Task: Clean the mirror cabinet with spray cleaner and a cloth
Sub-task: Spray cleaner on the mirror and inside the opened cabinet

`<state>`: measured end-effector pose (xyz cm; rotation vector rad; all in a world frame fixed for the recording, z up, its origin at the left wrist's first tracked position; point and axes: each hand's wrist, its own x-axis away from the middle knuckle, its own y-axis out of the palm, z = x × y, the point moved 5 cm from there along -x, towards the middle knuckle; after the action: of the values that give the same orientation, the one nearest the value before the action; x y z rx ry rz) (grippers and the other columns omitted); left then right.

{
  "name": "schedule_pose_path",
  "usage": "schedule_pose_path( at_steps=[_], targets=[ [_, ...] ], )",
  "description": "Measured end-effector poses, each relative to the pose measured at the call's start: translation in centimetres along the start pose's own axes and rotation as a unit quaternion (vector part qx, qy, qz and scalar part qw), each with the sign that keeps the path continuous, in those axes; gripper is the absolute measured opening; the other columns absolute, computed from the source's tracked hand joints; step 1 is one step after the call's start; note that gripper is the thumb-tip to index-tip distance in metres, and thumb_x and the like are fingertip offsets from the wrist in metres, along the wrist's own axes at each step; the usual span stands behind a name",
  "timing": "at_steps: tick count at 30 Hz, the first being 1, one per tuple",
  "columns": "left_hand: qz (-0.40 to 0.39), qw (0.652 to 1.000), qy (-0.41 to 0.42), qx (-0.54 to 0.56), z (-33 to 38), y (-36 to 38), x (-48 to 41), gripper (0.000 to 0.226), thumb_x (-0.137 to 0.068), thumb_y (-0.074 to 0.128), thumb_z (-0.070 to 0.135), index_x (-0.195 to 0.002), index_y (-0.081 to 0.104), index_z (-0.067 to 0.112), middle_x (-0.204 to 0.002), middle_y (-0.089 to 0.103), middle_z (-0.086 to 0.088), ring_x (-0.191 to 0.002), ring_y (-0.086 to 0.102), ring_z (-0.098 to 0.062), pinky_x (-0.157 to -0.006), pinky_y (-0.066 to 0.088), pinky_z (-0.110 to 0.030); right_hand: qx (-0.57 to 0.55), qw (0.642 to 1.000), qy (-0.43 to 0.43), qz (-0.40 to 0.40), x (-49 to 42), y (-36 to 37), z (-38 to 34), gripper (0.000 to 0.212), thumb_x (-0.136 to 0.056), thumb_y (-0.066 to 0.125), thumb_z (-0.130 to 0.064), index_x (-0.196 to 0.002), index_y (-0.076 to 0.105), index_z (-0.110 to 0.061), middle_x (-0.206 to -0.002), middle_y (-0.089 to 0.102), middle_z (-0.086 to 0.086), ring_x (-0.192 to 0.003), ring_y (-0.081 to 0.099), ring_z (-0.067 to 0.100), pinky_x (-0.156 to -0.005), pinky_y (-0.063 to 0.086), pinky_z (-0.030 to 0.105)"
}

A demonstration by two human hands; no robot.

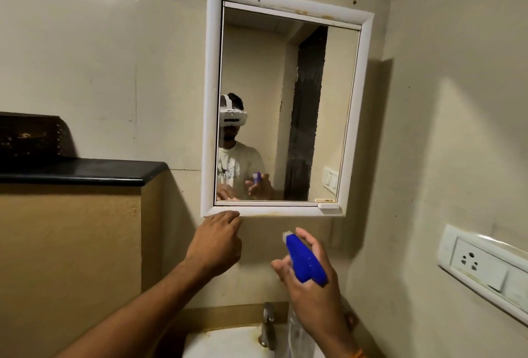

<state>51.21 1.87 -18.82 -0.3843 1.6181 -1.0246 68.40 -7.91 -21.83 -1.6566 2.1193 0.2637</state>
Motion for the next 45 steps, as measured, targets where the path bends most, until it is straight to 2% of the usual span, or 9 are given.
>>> schedule_pose_path(
  at_steps=[4, 8, 12, 18, 21, 28, 33, 37, 45],
  targets=[
    [0.002, 1.000, -0.004, 0.002, -0.1, 0.0, 0.2, 0.047, -0.086, 0.054, 0.018, -0.134, 0.057, 0.016, -0.138, 0.056, -0.002, -0.126, 0.052, -0.019, -0.108, 0.038, -0.035, 0.024, 0.998, -0.018, -0.056, 0.4, 1.1, -0.9, 0.068, -0.070, 0.079, -0.036, -0.123, 0.039, -0.049, -0.093, 0.065, -0.019, -0.094, 0.063, -0.001, -0.083, 0.058, 0.025],
    [0.008, 1.000, -0.009, -0.007, -0.4, -0.2, 0.3, 0.043, -0.079, 0.058, 0.016, -0.121, 0.066, 0.014, -0.127, 0.064, -0.003, -0.115, 0.060, -0.020, -0.100, 0.046, -0.034, 0.045, 0.998, -0.033, -0.011, 0.6, 0.2, -1.0, 0.057, -0.066, 0.073, -0.047, -0.114, 0.043, -0.044, -0.104, 0.061, -0.013, -0.089, 0.064, 0.009, -0.072, 0.057, 0.018],
    [0.005, 1.000, -0.005, -0.008, 0.2, -0.2, 0.0, 0.041, -0.074, 0.060, 0.016, -0.113, 0.069, 0.013, -0.119, 0.068, -0.003, -0.106, 0.064, -0.021, -0.092, 0.051, -0.035, 0.013, 0.997, -0.050, 0.049, 0.4, -1.8, -0.9, 0.070, -0.069, 0.074, -0.037, -0.128, 0.037, -0.044, -0.090, 0.067, -0.011, -0.088, 0.065, 0.003, -0.070, 0.052, 0.010],
    [0.018, 1.000, 0.020, -0.001, 2.3, 0.4, -0.8, 0.039, -0.070, 0.061, 0.012, -0.108, 0.071, 0.010, -0.112, 0.070, -0.005, -0.100, 0.065, -0.022, -0.087, 0.052, -0.034, 0.019, 0.993, -0.014, 0.115, 1.0, -3.9, 1.2, 0.058, -0.064, 0.073, -0.044, -0.115, 0.046, -0.036, -0.102, 0.059, -0.007, -0.086, 0.063, 0.016, -0.067, 0.058, 0.025],
    [0.018, 0.999, 0.033, 0.017, 3.6, 1.1, -1.3, 0.042, -0.078, 0.057, 0.014, -0.119, 0.066, 0.011, -0.123, 0.065, -0.005, -0.111, 0.060, -0.021, -0.096, 0.048, -0.034, -0.003, 0.991, 0.001, 0.135, 1.2, -5.1, 2.7, 0.062, -0.064, 0.077, -0.047, -0.118, 0.048, -0.040, -0.106, 0.063, 0.003, -0.089, 0.066, 0.026, -0.070, 0.062, 0.038],
    [-0.027, 0.995, 0.076, 0.067, 8.0, 2.5, -3.6, 0.051, -0.093, 0.046, 0.020, -0.144, 0.041, 0.019, -0.150, 0.040, 0.000, -0.136, 0.035, -0.016, -0.113, 0.029, -0.033, 0.042, 0.985, -0.024, 0.166, 0.9, -7.4, 2.2, 0.064, -0.078, 0.075, -0.022, -0.133, 0.044, -0.027, -0.088, 0.057, -0.020, -0.082, 0.058, 0.009, -0.079, 0.055, 0.031],
    [-0.078, 0.985, 0.134, 0.071, 11.3, 4.3, -5.7, 0.065, -0.092, 0.051, 0.021, -0.152, 0.024, 0.026, -0.161, 0.019, 0.003, -0.147, 0.016, -0.015, -0.117, 0.019, -0.035, 0.047, 0.982, -0.024, 0.183, -0.2, -8.9, 3.4, 0.066, -0.079, 0.074, -0.024, -0.137, 0.043, -0.027, -0.087, 0.058, -0.023, -0.079, 0.060, 0.005, -0.059, 0.050, 0.013],
    [-0.115, 0.979, 0.148, 0.087, 14.0, 5.1, -8.0, 0.077, -0.092, 0.051, 0.020, -0.155, 0.008, 0.023, -0.163, 0.001, 0.002, -0.149, -0.002, -0.015, -0.120, 0.010, -0.036, 0.050, 0.981, -0.019, 0.185, -1.0, -9.4, 3.9, 0.064, -0.080, 0.075, -0.026, -0.135, 0.043, -0.032, -0.089, 0.057, -0.024, -0.082, 0.060, 0.005, -0.061, 0.048, 0.013],
    [-0.102, 0.979, 0.135, 0.115, 16.6, 6.1, -11.1, 0.073, -0.093, 0.047, 0.020, -0.155, 0.010, 0.018, -0.163, 0.002, -0.002, -0.150, -0.002, -0.015, -0.116, -0.001, -0.030, 0.060, 0.978, -0.017, 0.197, -2.5, -10.4, 4.7, 0.066, -0.080, 0.076, -0.024, -0.137, 0.045, -0.027, -0.094, 0.062, -0.019, -0.086, 0.062, 0.007, -0.063, 0.052, 0.010]
  ],
)
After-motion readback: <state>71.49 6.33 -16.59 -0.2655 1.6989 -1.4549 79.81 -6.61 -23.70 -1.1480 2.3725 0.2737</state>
